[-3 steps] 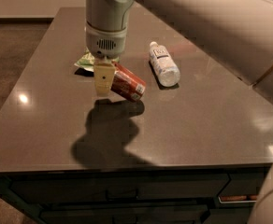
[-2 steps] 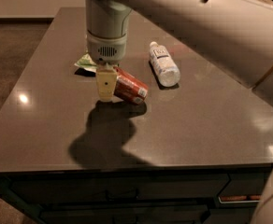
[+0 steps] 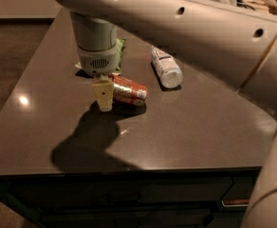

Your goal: Knock coke can over

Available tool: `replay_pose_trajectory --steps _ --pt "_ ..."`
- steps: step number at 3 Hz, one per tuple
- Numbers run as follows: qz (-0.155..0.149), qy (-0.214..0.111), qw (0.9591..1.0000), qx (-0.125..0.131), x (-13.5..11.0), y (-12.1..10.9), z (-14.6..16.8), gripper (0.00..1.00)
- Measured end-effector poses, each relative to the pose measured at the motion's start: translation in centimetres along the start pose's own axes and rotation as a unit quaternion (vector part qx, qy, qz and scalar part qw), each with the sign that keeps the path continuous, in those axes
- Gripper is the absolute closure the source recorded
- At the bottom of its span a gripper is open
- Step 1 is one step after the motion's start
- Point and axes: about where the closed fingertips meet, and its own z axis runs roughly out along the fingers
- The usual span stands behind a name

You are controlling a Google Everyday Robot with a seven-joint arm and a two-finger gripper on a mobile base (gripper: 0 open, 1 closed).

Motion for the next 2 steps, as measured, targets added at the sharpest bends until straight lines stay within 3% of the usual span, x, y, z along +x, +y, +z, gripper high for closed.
replay_pose_trajectory --steps 1,2 --pt "0.001 -0.005 1.0 0.005 -0.15 -0.2 -0.08 0.0" --pt "0.001 -0.005 1.0 0.005 -0.16 -0.2 -0.08 0.0"
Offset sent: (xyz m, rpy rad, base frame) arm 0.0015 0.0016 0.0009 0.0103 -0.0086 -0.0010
